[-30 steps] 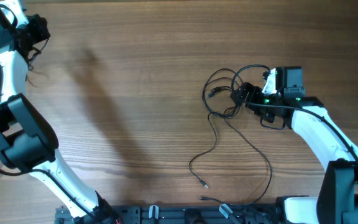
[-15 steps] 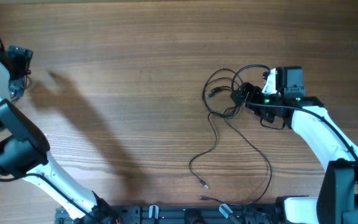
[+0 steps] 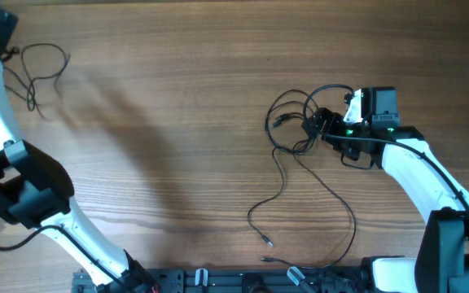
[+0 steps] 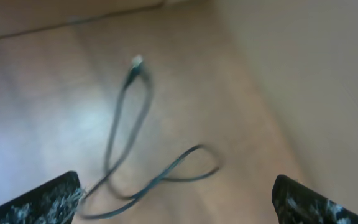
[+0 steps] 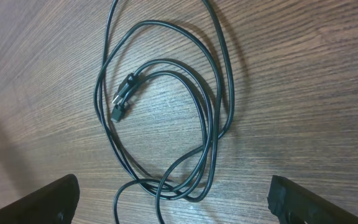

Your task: Untangle cables

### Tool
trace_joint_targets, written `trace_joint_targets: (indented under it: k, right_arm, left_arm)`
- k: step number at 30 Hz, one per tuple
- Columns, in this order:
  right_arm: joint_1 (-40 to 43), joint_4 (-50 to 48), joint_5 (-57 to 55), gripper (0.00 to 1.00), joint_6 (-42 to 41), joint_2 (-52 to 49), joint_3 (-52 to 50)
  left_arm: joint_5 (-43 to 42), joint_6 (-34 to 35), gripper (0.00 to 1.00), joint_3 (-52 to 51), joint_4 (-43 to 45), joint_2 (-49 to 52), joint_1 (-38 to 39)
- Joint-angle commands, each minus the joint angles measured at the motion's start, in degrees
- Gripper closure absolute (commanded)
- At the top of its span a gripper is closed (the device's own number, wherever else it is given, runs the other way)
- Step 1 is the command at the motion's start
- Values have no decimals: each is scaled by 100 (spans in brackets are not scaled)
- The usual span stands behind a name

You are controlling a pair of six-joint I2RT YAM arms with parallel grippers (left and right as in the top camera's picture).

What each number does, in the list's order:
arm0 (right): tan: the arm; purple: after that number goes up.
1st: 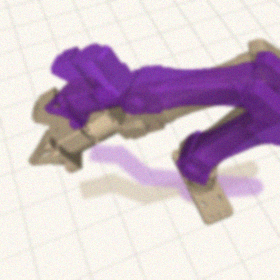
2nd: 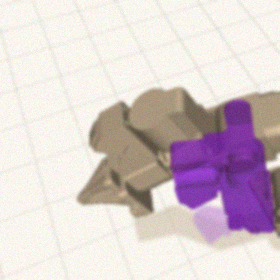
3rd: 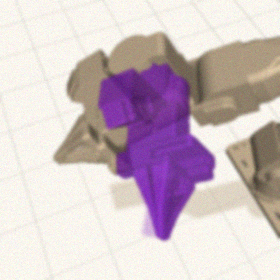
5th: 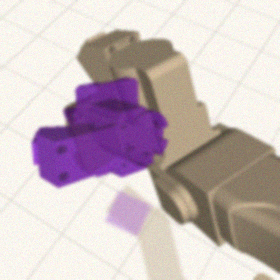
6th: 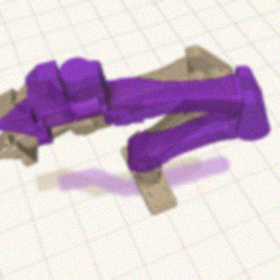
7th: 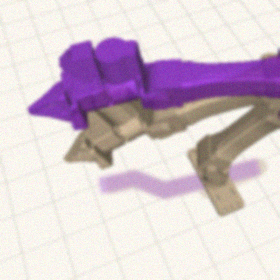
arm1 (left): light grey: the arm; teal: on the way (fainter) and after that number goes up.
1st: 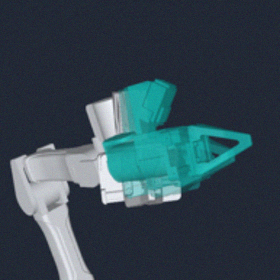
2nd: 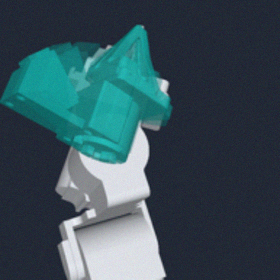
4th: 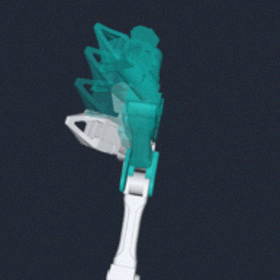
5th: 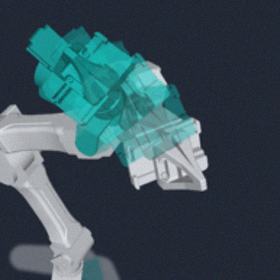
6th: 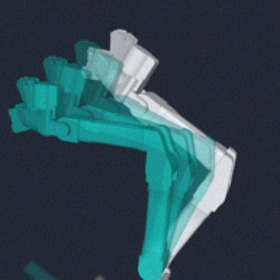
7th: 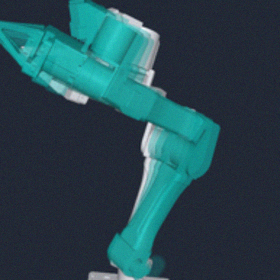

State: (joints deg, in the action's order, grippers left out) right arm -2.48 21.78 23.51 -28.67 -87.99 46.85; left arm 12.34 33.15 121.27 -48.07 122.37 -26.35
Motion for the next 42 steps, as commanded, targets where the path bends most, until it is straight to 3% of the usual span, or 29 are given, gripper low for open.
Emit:
trace_joint_targets:
  k: [1, 6, 9, 18, 22, 25, 29, 32, 36, 38, 39, 42]
  right_arm:
    - [-20, -17, -66, 0, -46, -31, -46]
    - [-20, -22, -66, 0, -46, -31, -46]
    - [-20, -22, -66, 0, -46, -31, -46]
    - [-20, -24, -66, 0, -46, -31, -46]
    - [-20, -28, -66, 0, -46, -31, -46]
    - [-20, -31, -66, 0, -44, -31, -46]
    - [-20, -28, -66, 0, -46, -31, -46]
    - [-20, -31, -66, 0, -46, -31, -46]
    - [-20, -31, -66, 0, -46, -31, -46]
    - [-20, -31, -66, 0, -44, -31, -46]
    - [-20, -31, -66, 0, -44, -31, -46]
    - [-20, -31, -66, 0, -46, -31, -46]
  left_arm:
    - [-549, -313, 0, -20, -673, 715, -17]
    - [-2920, -319, 0, -17, -918, 651, 15]
    - [-3504, -938, 0, -17, -1049, 352, 234]
    - [-3506, -2496, 0, -20, -2232, -1172, 1305]
    - [-3504, -2588, 0, -170, -2441, -2170, 1818]
    - [-3436, -2697, 0, -922, -2277, -3150, 1993]
    - [-3368, -2645, 0, -3250, -1167, -5047, 1969]
    - [-2865, -2632, 0, -4859, -717, -6448, 1969]
    - [-2033, -2634, 0, -5895, -984, -7490, 1969]
    - [-2035, -2632, 0, -6026, -1471, -7698, 1971]
    - [-2035, -2632, 0, -6030, -2127, -7768, 1971]
    - [-2105, -2627, 0, -6030, -2479, -7772, 1971]
